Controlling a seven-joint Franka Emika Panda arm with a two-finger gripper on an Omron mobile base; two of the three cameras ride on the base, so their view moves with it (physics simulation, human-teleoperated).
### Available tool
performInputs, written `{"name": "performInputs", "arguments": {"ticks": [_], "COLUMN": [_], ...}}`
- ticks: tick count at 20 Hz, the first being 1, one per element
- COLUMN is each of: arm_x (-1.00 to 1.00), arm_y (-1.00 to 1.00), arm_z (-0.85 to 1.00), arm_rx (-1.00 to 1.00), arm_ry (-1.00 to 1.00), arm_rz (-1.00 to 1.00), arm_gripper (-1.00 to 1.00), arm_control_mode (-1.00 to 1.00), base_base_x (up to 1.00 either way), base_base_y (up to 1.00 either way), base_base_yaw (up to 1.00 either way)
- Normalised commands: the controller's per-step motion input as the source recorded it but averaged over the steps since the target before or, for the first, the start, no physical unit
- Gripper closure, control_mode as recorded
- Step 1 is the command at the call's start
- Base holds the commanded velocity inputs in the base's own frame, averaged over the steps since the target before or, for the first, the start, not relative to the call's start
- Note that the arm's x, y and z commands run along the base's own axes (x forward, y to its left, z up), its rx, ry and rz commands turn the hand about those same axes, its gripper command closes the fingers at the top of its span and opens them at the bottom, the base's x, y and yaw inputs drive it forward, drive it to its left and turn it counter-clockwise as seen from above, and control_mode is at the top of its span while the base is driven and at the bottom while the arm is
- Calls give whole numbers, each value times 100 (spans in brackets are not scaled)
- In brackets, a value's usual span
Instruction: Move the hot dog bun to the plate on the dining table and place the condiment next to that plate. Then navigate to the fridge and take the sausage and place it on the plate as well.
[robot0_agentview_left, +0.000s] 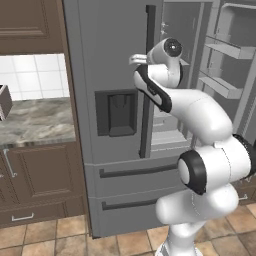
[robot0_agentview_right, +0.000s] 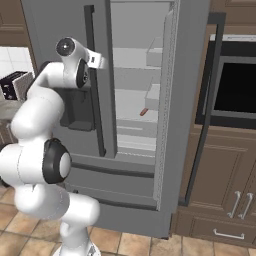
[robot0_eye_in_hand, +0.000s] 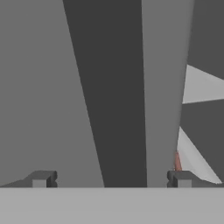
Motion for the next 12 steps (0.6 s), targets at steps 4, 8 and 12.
{"name": "performInputs", "arguments": {"ticks": [4, 8, 12], "arm_x": [31, 38, 38], "arm_y": [-5, -4, 0], "arm_z": [-1, -10, -11], "arm_rx": [0, 0, 0], "arm_ry": [0, 0, 0], "arm_rz": [0, 0, 0], "arm_gripper": [-100, -100, -100], "arm_control_mode": [-100, -100, -100], "base_base_x": [0, 0, 0], "base_base_y": [0, 0, 0], "base_base_yaw": [0, 0, 0]}}
